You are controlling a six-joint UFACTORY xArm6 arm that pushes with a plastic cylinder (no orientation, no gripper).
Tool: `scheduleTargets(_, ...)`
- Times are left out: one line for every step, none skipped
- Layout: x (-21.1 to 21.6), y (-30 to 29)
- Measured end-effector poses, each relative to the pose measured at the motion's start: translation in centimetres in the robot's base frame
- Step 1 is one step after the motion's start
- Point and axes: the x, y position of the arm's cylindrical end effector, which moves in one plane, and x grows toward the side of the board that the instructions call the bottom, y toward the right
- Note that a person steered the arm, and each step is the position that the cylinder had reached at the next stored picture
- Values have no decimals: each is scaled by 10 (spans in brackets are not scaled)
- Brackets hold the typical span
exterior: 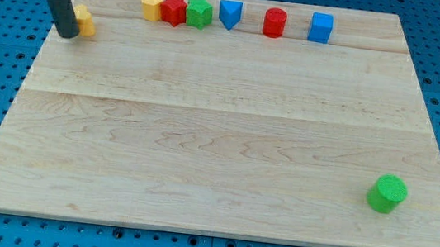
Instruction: Move the green circle vertical to the bottom of the blue cube
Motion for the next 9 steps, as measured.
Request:
scheduleTargets(-8, 1)
scheduleTargets(-36, 12)
scheduleTargets(-59, 15)
scheduleTargets(-58, 16)
scheduleTargets(-21, 33)
scheduleTargets(52, 123)
scheduleTargets(104, 220)
scheduleTargets(104, 339)
scheduleTargets(117, 464)
